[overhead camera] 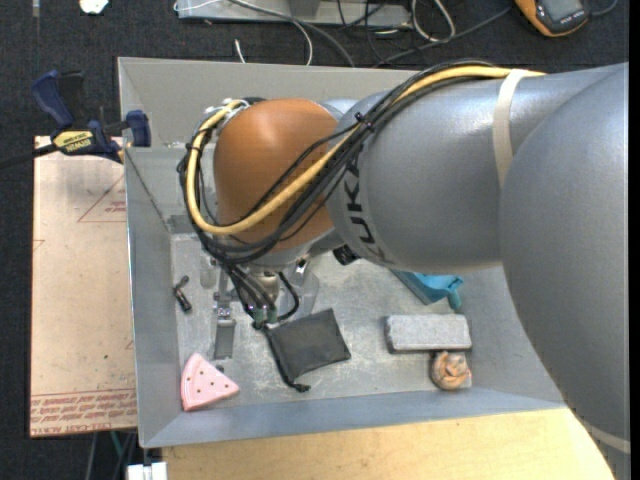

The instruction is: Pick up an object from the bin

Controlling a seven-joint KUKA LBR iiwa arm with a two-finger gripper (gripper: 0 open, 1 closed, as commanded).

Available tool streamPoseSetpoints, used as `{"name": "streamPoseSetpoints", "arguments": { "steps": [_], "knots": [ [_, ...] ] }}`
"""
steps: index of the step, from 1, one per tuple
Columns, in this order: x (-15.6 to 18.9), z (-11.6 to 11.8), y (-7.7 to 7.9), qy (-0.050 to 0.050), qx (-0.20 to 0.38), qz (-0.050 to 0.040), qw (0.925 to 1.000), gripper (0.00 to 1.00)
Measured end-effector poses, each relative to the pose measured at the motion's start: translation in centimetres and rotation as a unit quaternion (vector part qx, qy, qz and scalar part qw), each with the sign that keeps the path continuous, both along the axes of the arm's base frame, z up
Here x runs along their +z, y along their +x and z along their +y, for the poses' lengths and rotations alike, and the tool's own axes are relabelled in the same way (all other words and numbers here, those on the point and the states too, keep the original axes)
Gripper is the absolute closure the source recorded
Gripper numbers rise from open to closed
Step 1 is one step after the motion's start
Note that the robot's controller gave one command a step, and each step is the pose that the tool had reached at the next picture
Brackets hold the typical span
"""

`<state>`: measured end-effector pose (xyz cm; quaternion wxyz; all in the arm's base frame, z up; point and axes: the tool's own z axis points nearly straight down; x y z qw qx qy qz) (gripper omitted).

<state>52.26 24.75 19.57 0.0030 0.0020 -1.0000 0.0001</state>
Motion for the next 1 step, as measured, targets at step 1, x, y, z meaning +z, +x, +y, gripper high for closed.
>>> {"name": "streamPoseSetpoints", "arguments": {
  "steps": [1],
  "knots": [
    [0.31,-0.12,0.21,0.001,-0.002,-0.0031,1.0000,0.00]
  ]
}}
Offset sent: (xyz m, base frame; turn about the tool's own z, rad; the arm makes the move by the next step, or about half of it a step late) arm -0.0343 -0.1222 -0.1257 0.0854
